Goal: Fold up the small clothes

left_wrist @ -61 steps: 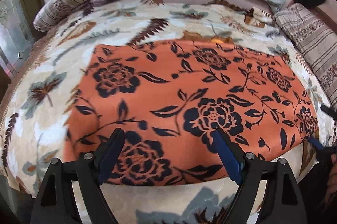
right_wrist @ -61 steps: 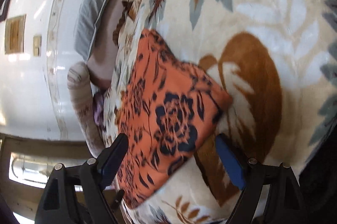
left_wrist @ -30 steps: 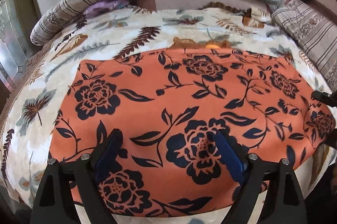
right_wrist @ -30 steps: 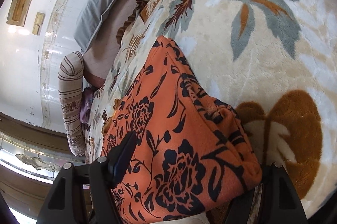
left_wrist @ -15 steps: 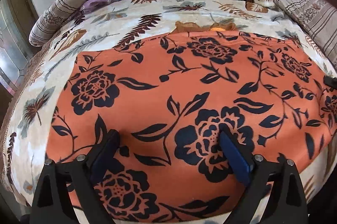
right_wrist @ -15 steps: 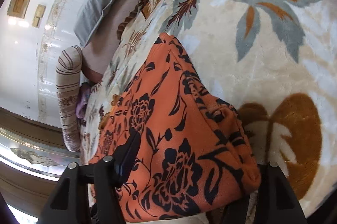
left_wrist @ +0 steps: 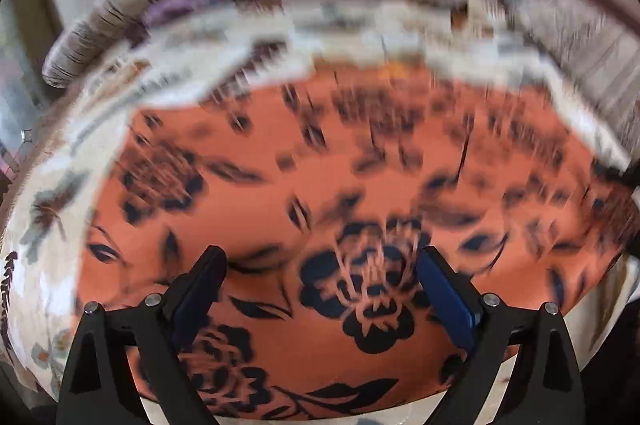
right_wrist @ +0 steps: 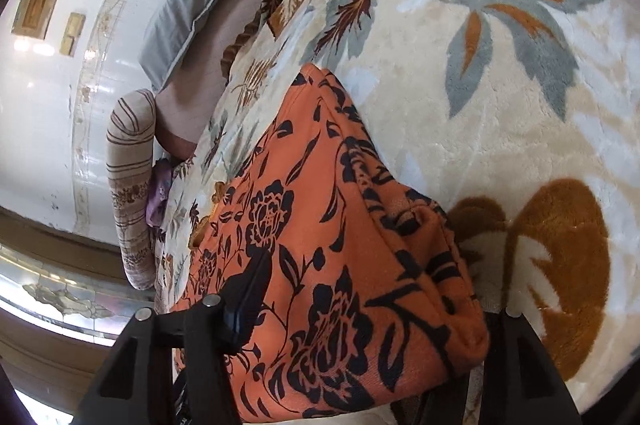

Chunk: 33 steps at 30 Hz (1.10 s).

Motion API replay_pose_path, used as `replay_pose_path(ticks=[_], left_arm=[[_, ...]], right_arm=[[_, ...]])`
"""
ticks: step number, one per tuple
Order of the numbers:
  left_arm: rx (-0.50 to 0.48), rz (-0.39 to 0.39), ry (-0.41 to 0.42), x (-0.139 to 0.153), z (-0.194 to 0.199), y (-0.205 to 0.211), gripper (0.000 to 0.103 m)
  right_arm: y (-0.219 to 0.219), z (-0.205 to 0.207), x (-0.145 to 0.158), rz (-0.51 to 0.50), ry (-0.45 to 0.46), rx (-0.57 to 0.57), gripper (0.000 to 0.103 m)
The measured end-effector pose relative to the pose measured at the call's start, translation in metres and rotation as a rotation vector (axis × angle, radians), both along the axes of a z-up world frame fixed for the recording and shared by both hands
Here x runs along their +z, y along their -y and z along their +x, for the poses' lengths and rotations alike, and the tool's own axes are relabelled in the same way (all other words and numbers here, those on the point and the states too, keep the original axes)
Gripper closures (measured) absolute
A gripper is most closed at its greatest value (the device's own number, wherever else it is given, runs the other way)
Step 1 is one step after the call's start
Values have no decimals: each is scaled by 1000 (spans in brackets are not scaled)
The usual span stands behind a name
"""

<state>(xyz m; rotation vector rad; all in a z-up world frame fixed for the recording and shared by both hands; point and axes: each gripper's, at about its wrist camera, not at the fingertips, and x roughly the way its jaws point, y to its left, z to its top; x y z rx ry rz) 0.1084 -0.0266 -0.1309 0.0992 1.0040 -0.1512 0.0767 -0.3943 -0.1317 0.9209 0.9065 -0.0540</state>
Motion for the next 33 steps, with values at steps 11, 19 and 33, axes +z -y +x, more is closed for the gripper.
replay_pose_path(ticks=[11,19,33], left_arm=[[130,-136,168,72,-24,-78,4],[507,-165,308,103,-49,-245,4],[717,-232,240,54,-82,-348,4]], right_arm=[[-19,6,34,-139,45,68,89],[-156,20,136,-406,269,322,89],[-420,38,27,-618,84,811,89]])
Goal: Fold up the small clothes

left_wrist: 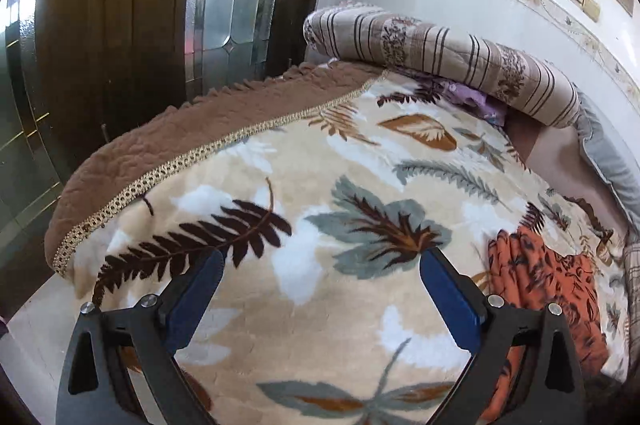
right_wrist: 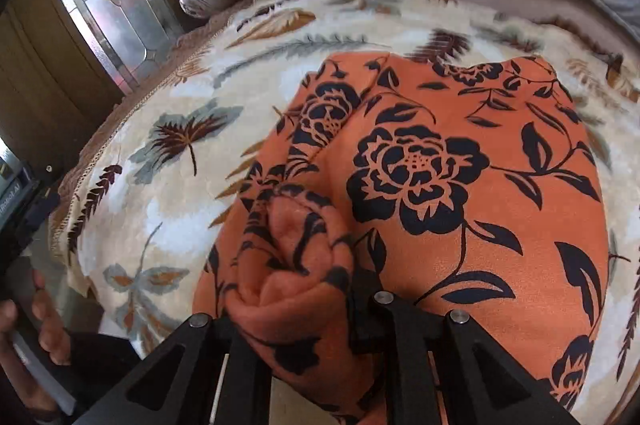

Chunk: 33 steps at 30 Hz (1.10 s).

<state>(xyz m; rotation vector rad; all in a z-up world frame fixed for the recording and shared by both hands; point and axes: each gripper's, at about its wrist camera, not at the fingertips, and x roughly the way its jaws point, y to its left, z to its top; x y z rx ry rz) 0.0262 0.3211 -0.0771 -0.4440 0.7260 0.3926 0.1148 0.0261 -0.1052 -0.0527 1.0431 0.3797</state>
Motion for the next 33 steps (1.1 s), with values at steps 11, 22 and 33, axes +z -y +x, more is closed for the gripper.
replay_pose_path(ticks=[11,22,33], left_arm=[[-67,-11,-24,-6,9,11,4],[-370,-124,54,31,3,100,4],[-475,-222,-257,-45,41,140,67]], right_arm=[[-36,-13,-14,-82,50,98,74],[60,-72,27,255,93,25,17],[174,-74,20,449,51,-186,17]])
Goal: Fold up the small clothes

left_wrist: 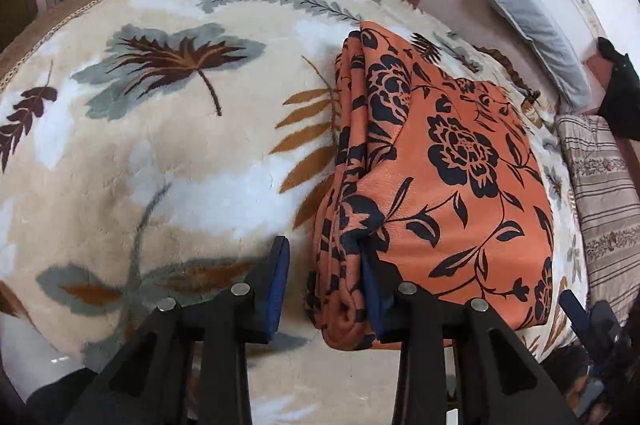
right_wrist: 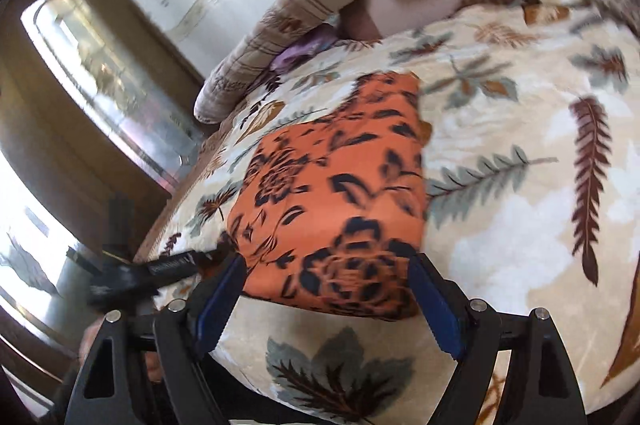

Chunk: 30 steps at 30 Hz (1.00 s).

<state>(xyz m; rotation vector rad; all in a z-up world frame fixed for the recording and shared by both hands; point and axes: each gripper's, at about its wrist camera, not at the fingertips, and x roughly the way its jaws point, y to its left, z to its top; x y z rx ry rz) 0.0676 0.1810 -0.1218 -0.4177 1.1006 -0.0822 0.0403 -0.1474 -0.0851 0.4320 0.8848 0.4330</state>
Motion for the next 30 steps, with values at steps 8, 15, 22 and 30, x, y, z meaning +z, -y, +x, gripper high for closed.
replay_pose_path(ticks=[8,15,22,30], left_arm=[[-14,215,84,43,-9,26,53],[-72,248,240,76,17,54,33],[-59,270,73,4,57,52,31],[-68,252,102,-2,55,44,28]], right_arm=[[35,15,-8,190,-94,-27,17],[53,57,-15,248,-200,0,17],[29,106,-57,275,-377,36,26],[0,94,-45,-6,-290,47,56]])
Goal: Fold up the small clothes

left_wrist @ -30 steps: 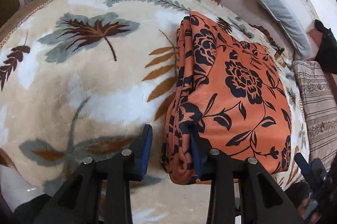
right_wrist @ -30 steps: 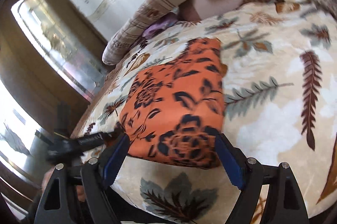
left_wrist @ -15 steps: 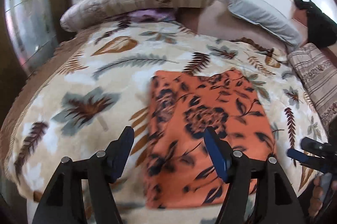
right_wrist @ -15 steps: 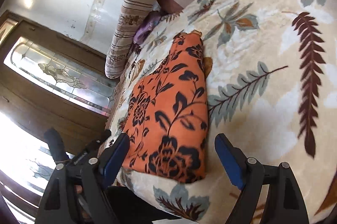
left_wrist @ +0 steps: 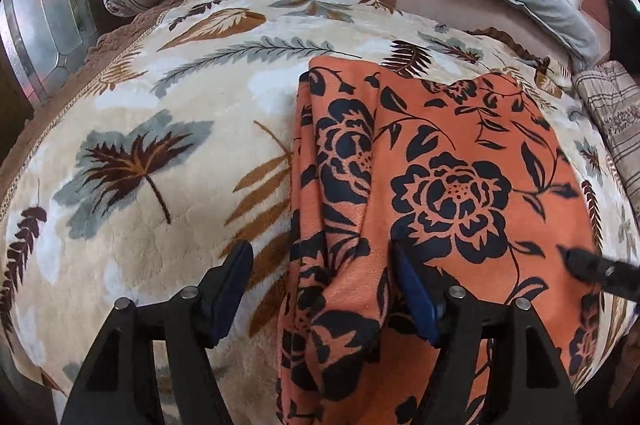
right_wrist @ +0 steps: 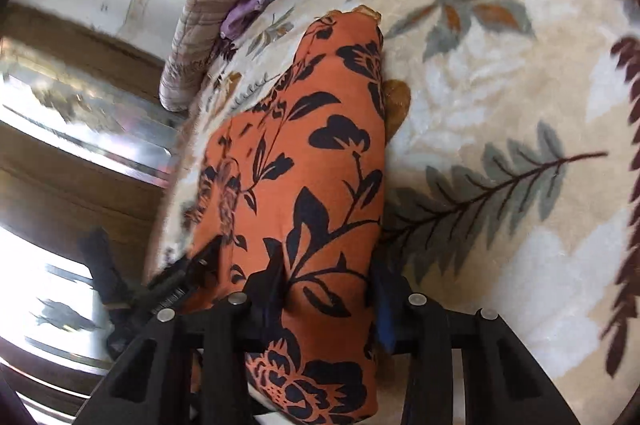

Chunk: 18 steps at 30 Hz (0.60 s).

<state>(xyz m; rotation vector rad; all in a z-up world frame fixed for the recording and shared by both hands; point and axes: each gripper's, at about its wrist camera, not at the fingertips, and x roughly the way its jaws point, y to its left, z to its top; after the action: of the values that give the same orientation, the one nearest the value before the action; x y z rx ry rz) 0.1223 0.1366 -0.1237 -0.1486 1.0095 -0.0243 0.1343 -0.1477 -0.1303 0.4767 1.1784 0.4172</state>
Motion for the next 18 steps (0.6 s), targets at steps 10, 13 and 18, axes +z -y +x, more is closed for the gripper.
replay_pose_path(ticks=[10,13,18], left_arm=[[-9,-21,22,-3,-1,-3,24],[-10,-42,22,-5,-1,-7,22],[-9,-52,23,-6,-1,-8,22]], right_arm=[[17,69,-5,181,-58,-36,32],[4,75,-6,107,-41,-11,71],[-3,70,-1,-4,-5,-3,63]])
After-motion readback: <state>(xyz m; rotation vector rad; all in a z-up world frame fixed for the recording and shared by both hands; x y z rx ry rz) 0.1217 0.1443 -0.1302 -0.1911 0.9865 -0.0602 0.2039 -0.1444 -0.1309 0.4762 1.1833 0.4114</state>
